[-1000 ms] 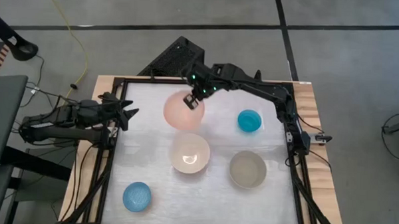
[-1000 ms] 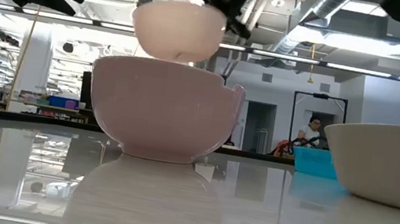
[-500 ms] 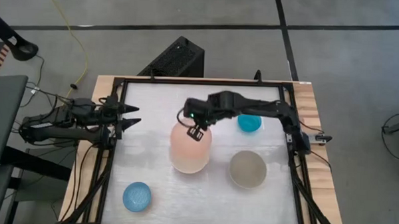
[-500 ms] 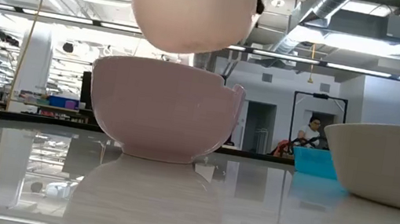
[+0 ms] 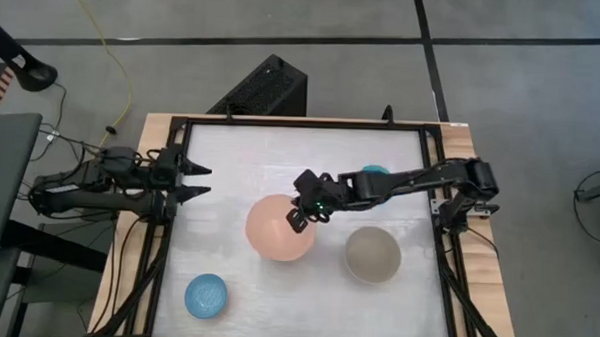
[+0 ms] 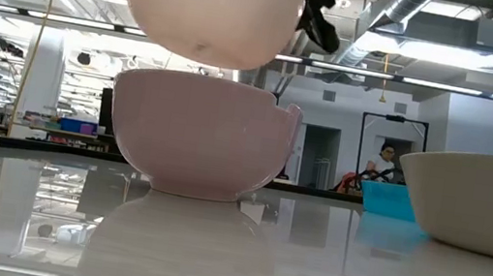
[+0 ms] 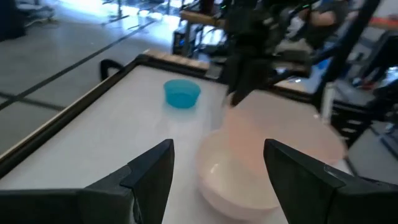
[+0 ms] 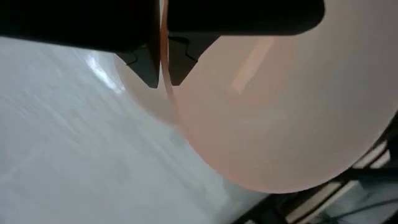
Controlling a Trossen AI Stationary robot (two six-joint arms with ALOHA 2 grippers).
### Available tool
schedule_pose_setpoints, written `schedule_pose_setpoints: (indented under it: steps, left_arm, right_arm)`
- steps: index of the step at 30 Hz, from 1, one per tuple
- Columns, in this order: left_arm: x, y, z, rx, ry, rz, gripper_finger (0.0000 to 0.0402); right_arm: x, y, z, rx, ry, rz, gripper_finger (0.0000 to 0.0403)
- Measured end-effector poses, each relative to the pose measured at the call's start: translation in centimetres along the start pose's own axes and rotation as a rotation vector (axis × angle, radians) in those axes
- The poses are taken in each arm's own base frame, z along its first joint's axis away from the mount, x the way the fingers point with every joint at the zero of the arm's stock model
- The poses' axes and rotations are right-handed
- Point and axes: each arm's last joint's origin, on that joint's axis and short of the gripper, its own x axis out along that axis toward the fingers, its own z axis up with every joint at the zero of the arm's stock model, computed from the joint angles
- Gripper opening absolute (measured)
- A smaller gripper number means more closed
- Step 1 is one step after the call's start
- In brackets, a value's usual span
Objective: Nest bowls inside each other by size order
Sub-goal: Stack the transparent orange bowl on top of the white bowl
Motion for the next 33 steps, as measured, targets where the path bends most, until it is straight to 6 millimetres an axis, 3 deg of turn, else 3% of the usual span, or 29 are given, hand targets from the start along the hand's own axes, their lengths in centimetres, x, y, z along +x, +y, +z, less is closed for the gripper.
schedule_pose_setpoints:
  steps: [16, 33]
  left_arm:
    - [0.0, 0.1, -0.3, -0.027, 0.03, 0.022, 0.0238]
    - [0.0, 0.1, -0.3, -0.034, 0.028, 0.035, 0.0238]
  right_arm:
    - [4.1, -0.8, -2.7, 0.021, 0.066, -0.088, 0.0]
    - [4.8, -1.3, -3.2, 0.013, 0.073, -0.163, 0.0]
